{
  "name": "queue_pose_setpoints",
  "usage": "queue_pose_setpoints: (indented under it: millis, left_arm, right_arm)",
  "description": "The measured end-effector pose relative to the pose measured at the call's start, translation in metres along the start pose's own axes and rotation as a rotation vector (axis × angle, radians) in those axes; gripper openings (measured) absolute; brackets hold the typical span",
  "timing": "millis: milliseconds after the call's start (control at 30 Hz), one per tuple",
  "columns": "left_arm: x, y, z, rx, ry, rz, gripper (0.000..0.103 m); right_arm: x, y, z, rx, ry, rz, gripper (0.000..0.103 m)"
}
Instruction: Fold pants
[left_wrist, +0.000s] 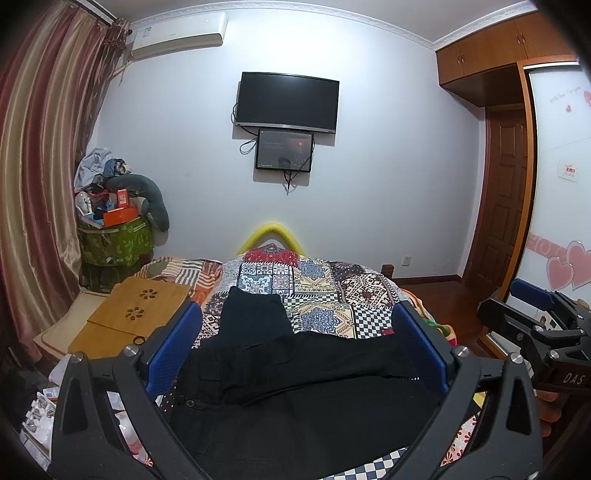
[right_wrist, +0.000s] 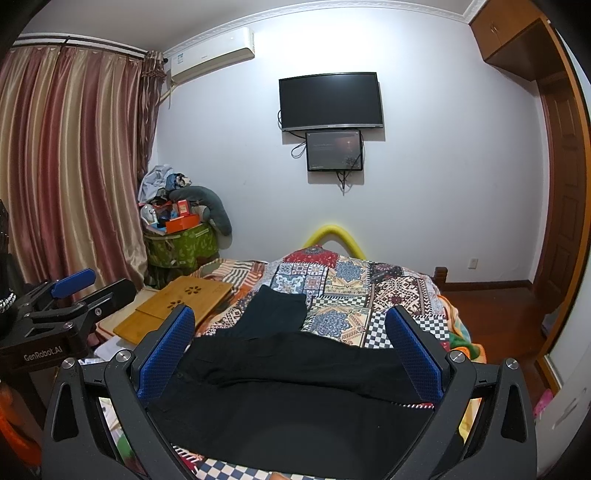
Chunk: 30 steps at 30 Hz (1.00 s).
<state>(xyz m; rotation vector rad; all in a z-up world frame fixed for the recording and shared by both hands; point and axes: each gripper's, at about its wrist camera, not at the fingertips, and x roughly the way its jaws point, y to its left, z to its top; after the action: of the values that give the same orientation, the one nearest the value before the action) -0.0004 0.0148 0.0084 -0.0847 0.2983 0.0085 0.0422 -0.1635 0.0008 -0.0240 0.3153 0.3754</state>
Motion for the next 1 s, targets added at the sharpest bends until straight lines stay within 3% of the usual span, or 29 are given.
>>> queue_pose_setpoints:
  millis: [600, 833, 1000]
  left_arm:
    - [0.018, 0.01, -0.007, -0.009, 0.033, -0.018, 0.103]
    - [0.085, 0.033, -0.016, -0.004, 0.155, -0.007, 0.103]
    - [0.16, 0.062, -0.037, 0.016, 0.292, 0.065, 0.103]
  right_arm:
    - [0.017, -0.001, -0.001, 0.015, 0.026, 0.001, 0.102]
    - [0.06, -0.015, -0.01, 0.022, 0.078, -0.01, 0.102]
    - [0.099, -0.035, -0.027, 0.037, 0.109, 0.035, 0.102]
